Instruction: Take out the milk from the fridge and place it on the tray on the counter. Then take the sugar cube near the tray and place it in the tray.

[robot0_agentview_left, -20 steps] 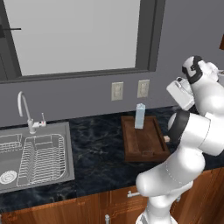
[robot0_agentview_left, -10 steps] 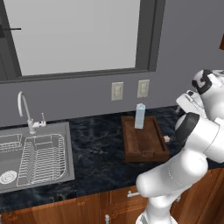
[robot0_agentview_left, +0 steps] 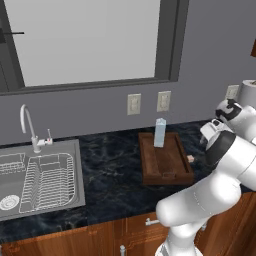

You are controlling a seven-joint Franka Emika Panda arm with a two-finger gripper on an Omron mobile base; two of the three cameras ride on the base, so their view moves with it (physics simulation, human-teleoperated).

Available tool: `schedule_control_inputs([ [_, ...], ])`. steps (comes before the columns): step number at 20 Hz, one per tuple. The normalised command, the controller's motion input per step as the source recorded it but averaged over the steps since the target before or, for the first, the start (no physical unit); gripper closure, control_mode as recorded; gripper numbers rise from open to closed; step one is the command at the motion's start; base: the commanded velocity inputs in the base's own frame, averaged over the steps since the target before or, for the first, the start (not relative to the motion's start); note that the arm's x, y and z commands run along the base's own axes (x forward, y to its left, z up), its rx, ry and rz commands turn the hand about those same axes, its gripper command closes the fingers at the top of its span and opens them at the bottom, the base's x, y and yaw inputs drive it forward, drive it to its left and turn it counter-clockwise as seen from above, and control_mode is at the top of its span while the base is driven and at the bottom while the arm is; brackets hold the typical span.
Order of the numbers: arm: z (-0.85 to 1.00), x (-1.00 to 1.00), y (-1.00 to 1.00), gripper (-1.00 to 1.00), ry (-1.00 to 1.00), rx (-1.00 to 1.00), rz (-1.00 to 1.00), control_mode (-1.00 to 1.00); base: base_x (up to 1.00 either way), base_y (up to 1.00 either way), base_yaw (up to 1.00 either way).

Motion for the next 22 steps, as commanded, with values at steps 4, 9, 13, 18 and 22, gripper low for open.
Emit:
schedule_control_inputs([
  [4,-0.44,0.00,0.00,-1.00,0.12,-0.14,0.01,-1.00,0.00,0.00,0.00],
  [9,-0.21,0.00,0.00,-1.00,0.08,-0.12,0.00,-1.00,0.00,0.00,0.00],
  [13,-0.12,0.09,0.00,-1.00,-0.03,-0.01,0.00,-1.00,0.00,0.00,0.00],
  [18,-0.24,0.09,0.00,-1.00,-0.15,0.00,0.00,-1.00,0.00,0.00,0.00],
  [22,-0.18,0.38,0.00,-1.00,-0.03,0.00,0.00,-1.00,0.00,0.00,0.00],
])
